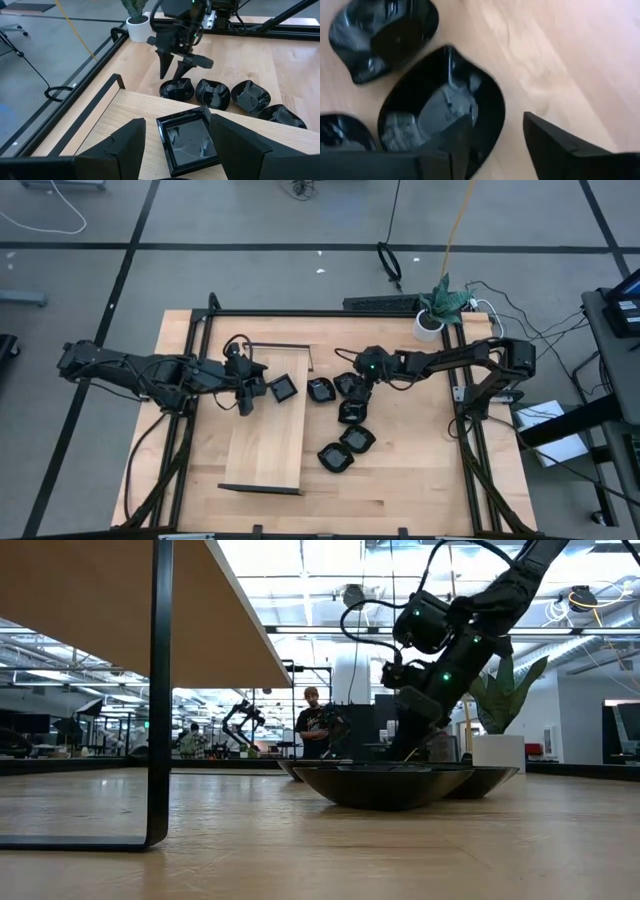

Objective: Pick & Place Mini shaped plates
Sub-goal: Put the leaf shaped plate on the shelf

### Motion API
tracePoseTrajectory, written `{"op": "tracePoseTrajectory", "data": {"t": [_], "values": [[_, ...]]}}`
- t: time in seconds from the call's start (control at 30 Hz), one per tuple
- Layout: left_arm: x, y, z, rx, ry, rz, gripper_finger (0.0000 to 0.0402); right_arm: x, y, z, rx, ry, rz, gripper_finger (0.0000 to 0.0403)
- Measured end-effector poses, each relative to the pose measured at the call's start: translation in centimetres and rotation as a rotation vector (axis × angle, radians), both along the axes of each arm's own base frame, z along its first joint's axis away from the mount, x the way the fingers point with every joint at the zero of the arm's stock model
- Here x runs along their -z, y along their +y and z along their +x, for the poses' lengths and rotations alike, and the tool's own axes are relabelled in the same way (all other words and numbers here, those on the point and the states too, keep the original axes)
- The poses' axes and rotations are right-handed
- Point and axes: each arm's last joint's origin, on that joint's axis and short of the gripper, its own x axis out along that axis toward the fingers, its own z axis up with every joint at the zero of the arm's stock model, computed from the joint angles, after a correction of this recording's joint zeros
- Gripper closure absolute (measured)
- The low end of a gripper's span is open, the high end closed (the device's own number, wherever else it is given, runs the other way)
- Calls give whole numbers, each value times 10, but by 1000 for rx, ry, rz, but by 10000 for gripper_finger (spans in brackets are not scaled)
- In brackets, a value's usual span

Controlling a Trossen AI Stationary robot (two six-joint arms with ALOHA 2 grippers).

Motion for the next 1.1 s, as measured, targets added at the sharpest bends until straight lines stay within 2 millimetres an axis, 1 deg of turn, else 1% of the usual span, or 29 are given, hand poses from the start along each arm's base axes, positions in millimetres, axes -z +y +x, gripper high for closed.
{"op": "tracePoseTrajectory", "data": {"t": [0.07,0.17,0.4,0.5,0.57,0.63,0.73,0.8,1.1], "values": [[0,0,0,1,0,-1,176,2,0,-2,11,20,14,222],[0,0,0,2,0,-1,176,3,1,-3,14,19,18,220],[0,0,0,2,-1,-1,176,14,3,-12,19,26,27,246],[0,0,0,2,-1,-1,176,14,3,-12,19,24,26,265],[0,0,0,2,-1,-1,176,14,3,-11,10,14,17,286],[0,0,0,2,-1,-1,176,13,3,-10,0,3,6,315],[0,0,0,2,-1,-1,176,11,2,-8,-21,-15,-9,371],[0,0,0,2,-1,-1,176,11,3,-8,-49,-16,-5,394],[0,0,0,1,-1,-1,176,8,5,-6,-90,-32,-38,402]]}}
